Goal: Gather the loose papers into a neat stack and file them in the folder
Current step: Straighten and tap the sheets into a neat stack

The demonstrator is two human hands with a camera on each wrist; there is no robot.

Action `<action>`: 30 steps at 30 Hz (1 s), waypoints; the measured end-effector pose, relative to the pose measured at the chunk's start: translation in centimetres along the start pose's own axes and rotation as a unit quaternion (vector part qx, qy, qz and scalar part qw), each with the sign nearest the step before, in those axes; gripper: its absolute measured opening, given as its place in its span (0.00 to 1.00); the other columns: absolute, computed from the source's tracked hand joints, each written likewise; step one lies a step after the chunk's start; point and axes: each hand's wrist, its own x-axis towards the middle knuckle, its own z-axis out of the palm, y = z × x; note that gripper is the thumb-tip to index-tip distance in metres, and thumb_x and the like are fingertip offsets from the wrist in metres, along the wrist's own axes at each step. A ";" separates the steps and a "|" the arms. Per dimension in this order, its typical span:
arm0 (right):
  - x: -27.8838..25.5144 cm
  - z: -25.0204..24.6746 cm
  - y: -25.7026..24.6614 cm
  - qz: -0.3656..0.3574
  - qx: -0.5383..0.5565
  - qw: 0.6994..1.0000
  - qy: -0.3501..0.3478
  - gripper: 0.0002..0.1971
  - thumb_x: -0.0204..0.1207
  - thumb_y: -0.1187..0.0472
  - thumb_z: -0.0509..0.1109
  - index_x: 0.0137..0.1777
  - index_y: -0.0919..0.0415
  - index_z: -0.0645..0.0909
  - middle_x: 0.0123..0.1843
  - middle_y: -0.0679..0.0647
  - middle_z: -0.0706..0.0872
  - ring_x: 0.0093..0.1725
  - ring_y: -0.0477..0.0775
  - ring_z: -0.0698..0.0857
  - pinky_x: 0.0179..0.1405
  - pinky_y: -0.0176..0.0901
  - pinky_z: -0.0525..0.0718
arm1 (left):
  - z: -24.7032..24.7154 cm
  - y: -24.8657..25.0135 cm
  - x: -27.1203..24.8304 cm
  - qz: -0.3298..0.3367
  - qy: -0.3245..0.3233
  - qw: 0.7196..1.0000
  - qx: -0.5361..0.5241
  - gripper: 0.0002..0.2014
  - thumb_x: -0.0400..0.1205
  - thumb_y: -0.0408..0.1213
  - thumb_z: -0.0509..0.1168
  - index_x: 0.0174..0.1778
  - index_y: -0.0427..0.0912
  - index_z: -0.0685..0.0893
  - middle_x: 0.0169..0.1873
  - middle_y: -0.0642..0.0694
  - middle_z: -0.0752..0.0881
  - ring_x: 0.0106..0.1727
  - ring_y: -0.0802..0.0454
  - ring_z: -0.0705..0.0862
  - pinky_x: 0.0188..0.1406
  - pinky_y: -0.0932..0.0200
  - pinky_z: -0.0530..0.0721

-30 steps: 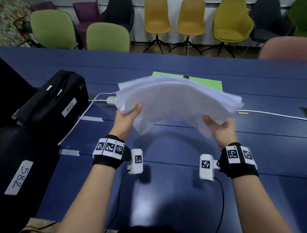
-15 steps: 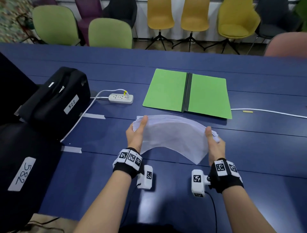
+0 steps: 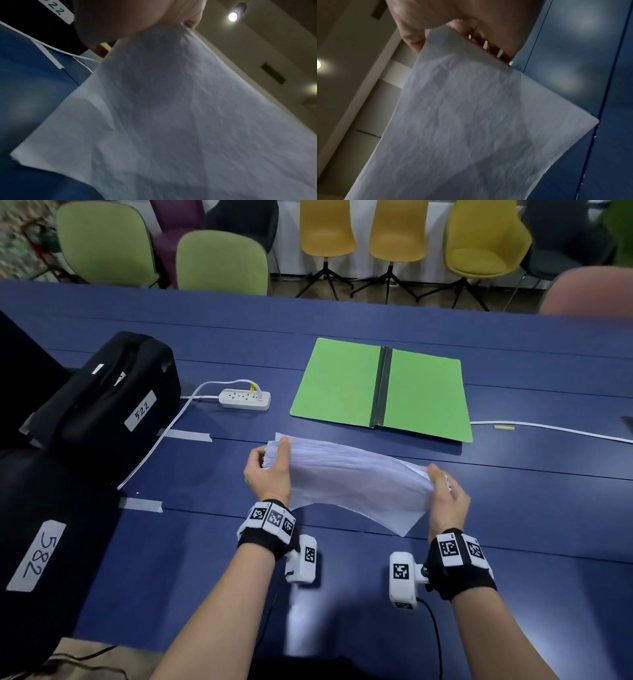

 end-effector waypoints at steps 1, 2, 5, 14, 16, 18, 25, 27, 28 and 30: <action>-0.1 0.0 -0.1 -0.001 -0.004 1.000 -0.004 0.07 0.72 0.55 0.70 0.35 0.55 0.84 0.36 0.54 0.80 0.32 0.47 0.77 0.32 0.34 0.75 | 0.1 0.2 0.0 0.006 -0.009 1.000 -0.008 0.16 0.67 0.53 0.73 0.34 0.43 0.79 0.29 0.53 0.78 0.31 0.56 0.75 0.40 0.64 0.76; -0.1 0.1 -0.1 -0.005 -0.009 1.000 -0.008 0.06 0.70 0.56 0.69 0.37 0.56 0.86 0.37 0.55 0.83 0.34 0.48 0.79 0.34 0.35 0.76 | 0.2 0.5 0.0 0.012 -0.023 1.000 -0.013 0.16 0.67 0.52 0.73 0.34 0.43 0.79 0.29 0.54 0.78 0.31 0.58 0.75 0.39 0.66 0.76; 0.2 0.2 -0.1 -0.014 -0.037 0.999 -0.008 0.09 0.67 0.56 0.66 0.40 0.56 0.88 0.41 0.54 0.87 0.40 0.52 0.81 0.39 0.40 0.77 | 0.5 0.7 0.1 -0.004 -0.037 0.999 0.003 0.17 0.69 0.50 0.75 0.30 0.43 0.76 0.27 0.53 0.75 0.29 0.56 0.72 0.34 0.66 0.74; -0.4 -0.1 -0.5 -0.073 -0.061 0.994 -0.058 0.07 0.71 0.57 0.76 0.47 0.56 0.86 0.45 0.44 0.88 0.42 0.35 0.84 0.45 0.25 0.79 | 0.5 1.0 -0.3 -0.047 -0.031 0.998 -0.014 0.15 0.70 0.46 0.77 0.41 0.41 0.81 0.34 0.52 0.80 0.33 0.56 0.77 0.33 0.73 0.77; -0.7 -0.4 -0.3 -0.082 -0.067 0.992 -0.074 0.06 0.70 0.60 0.77 0.46 0.56 0.86 0.43 0.44 0.88 0.39 0.37 0.84 0.43 0.24 0.80 | 0.4 1.2 -0.4 -0.051 -0.034 0.998 -0.015 0.14 0.71 0.44 0.77 0.41 0.41 0.81 0.32 0.53 0.80 0.32 0.58 0.77 0.29 0.78 0.76; -0.8 -0.8 -0.3 -0.075 -0.058 0.993 -0.074 0.03 0.70 0.63 0.77 0.41 0.55 0.86 0.39 0.42 0.88 0.39 0.38 0.84 0.45 0.29 0.80 | 0.2 1.2 -0.4 -0.055 -0.041 0.997 -0.020 0.13 0.71 0.43 0.77 0.40 0.43 0.80 0.31 0.55 0.80 0.32 0.59 0.78 0.33 0.75 0.77; -0.9 -0.8 -0.3 -0.041 -0.025 0.998 -0.051 0.04 0.71 0.58 0.76 0.36 0.52 0.85 0.38 0.46 0.86 0.38 0.44 0.82 0.44 0.38 0.79 | -0.4 1.4 -0.9 -0.056 -0.057 0.996 -0.028 0.11 0.73 0.41 0.76 0.34 0.46 0.79 0.31 0.58 0.80 0.25 0.74 0.78 0.34 0.76 0.75; -0.8 -0.7 -0.1 -0.027 -0.027 0.999 -0.031 0.05 0.71 0.58 0.75 0.34 0.51 0.85 0.36 0.46 0.85 0.35 0.44 0.81 0.40 0.38 0.78 | -0.5 1.4 -0.9 -0.068 -0.067 0.995 -0.029 0.13 0.73 0.42 0.77 0.33 0.50 0.77 0.32 0.60 0.78 0.26 0.74 0.78 0.36 0.72 0.73; -0.8 -0.7 0.0 -0.022 -0.027 0.999 -0.022 0.05 0.71 0.57 0.75 0.34 0.50 0.85 0.36 0.46 0.84 0.35 0.46 0.80 0.39 0.39 0.77 | -0.5 1.5 -1.0 -0.073 -0.066 0.995 -0.031 0.14 0.73 0.42 0.77 0.32 0.51 0.75 0.32 0.60 0.77 0.24 0.74 0.78 0.37 0.71 0.73; -0.6 -0.6 -0.1 -0.032 -0.032 0.999 -0.017 0.04 0.70 0.54 0.76 0.36 0.49 0.85 0.37 0.44 0.85 0.39 0.48 0.80 0.45 0.43 0.78 | -0.5 1.5 -0.9 -0.073 -0.074 0.994 -0.031 0.16 0.72 0.44 0.77 0.31 0.48 0.75 0.30 0.57 0.77 0.24 0.69 0.78 0.37 0.67 0.74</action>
